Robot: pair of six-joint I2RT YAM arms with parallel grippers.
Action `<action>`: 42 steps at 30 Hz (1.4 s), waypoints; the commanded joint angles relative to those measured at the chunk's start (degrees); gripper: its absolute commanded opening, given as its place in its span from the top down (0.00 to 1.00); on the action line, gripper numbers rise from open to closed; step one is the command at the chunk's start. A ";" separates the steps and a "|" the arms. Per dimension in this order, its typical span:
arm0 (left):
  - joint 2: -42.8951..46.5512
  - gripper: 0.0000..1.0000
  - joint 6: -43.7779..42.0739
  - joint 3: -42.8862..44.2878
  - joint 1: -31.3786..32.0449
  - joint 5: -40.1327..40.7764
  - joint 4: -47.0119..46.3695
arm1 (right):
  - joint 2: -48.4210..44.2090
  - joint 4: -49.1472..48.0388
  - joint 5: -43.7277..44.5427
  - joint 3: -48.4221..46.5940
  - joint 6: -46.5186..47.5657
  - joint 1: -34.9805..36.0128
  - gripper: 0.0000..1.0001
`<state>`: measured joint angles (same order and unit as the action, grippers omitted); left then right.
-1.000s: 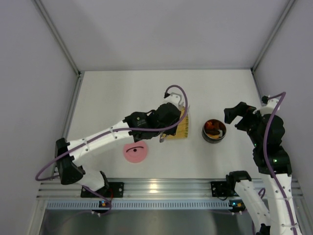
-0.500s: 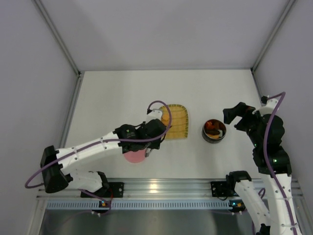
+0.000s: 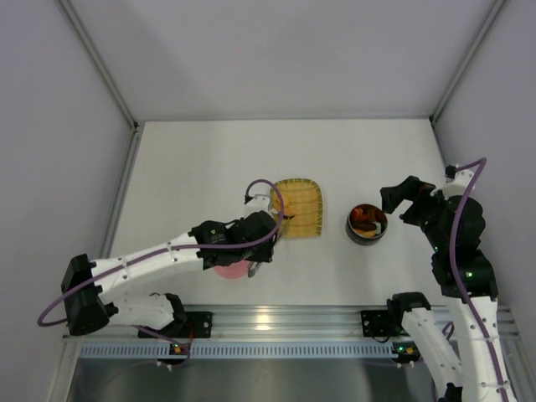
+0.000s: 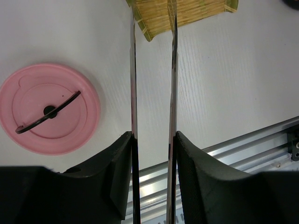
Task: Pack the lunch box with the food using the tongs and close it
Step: Adjust the fake food on the plate.
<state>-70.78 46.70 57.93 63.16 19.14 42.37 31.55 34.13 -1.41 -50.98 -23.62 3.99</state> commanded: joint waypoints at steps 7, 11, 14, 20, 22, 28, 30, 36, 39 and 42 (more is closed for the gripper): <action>-1.37 0.54 1.91 0.86 0.04 1.78 -4.49 | -0.70 -1.26 -0.17 0.36 -0.03 -0.56 0.02; -2.25 0.54 2.26 1.22 -0.22 2.48 -4.49 | -0.79 -1.17 0.00 0.36 0.24 -0.56 0.02; -2.26 0.54 2.52 1.22 -0.58 2.84 -4.57 | -0.88 -1.08 0.09 0.44 0.41 -0.56 0.02; -2.87 0.53 1.82 1.48 -2.16 3.10 -4.84 | -0.96 -1.26 0.09 0.88 0.41 -0.56 0.01; -3.48 0.53 1.47 1.66 -2.68 2.84 -4.84 | -0.96 -1.26 0.09 0.88 0.50 -0.47 0.01; -5.50 0.53 0.33 1.92 -4.00 1.35 -6.16 | -0.96 -1.08 0.35 0.71 0.59 -0.56 0.01; -6.20 0.53 -0.11 2.01 -4.09 0.82 -6.77 | -0.96 -0.99 0.53 0.53 0.76 -0.56 0.02; -7.26 0.53 -0.99 3.06 -4.71 0.46 -7.21 | -0.88 -0.73 0.62 0.01 0.85 -0.56 0.01; -7.26 0.53 -1.34 3.94 -4.71 1.34 -6.69 | -0.88 -0.64 0.62 -0.08 0.85 -0.65 0.01; -7.18 0.53 -2.22 4.82 -5.15 1.96 -6.07 | -0.79 -0.73 0.71 -0.26 0.94 -0.56 0.01</action>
<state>-78.28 45.91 59.64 58.48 20.27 38.81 31.07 34.13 -1.30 -50.11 -23.53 3.99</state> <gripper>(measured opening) 0.471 0.987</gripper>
